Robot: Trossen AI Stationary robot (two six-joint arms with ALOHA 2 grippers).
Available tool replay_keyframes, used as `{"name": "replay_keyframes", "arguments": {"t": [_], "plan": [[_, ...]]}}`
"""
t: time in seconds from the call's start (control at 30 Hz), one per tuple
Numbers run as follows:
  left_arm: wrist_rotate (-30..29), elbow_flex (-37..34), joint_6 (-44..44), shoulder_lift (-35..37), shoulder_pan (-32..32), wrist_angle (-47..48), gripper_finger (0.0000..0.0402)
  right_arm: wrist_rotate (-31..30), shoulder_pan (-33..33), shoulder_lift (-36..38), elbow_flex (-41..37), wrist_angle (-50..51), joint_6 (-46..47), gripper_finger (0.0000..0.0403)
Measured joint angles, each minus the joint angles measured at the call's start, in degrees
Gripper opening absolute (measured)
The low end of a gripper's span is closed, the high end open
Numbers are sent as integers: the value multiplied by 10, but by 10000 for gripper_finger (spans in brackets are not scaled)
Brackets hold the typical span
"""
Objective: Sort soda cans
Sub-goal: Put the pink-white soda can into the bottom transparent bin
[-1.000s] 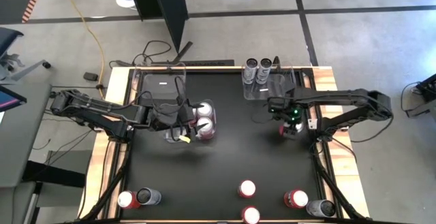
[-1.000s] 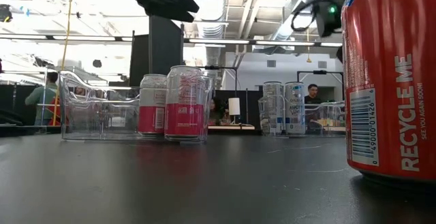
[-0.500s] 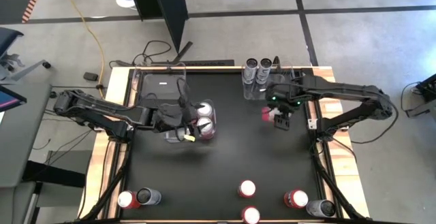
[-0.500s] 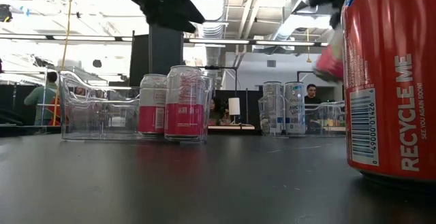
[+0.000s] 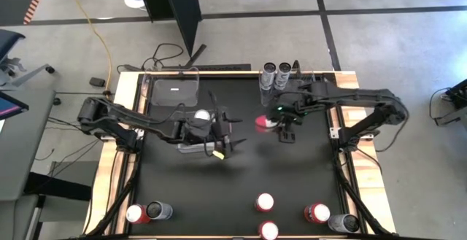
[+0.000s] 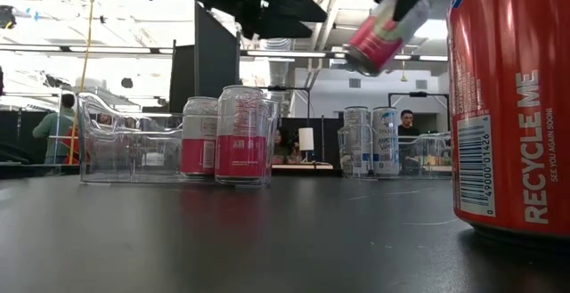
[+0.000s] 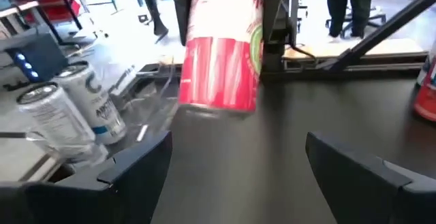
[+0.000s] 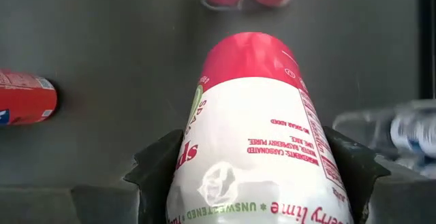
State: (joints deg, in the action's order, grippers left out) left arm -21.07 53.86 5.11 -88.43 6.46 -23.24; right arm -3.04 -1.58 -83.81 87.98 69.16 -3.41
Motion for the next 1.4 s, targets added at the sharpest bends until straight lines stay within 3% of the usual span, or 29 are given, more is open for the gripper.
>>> {"name": "replay_keyframes", "arguments": {"t": [0.37, 0.6, 0.83, 1.23, 1.4], "plan": [[25, 14, -11, -1, -2, -21, 353, 0, 21, -99, 92, -5, -57, 289], [43, 77, -44, -7, -9, 142, 366, 0, 27, -156, 142, 1, -82, 288], [45, 95, -59, -6, -16, 209, 369, 2, 33, -199, 192, 5, -102, 288], [45, 94, -64, -8, -23, 234, 368, 14, 45, -205, 226, -33, -121, 288], [46, 94, -60, -8, -26, 226, 339, 15, 48, -205, 226, -35, -121, 288]]}}
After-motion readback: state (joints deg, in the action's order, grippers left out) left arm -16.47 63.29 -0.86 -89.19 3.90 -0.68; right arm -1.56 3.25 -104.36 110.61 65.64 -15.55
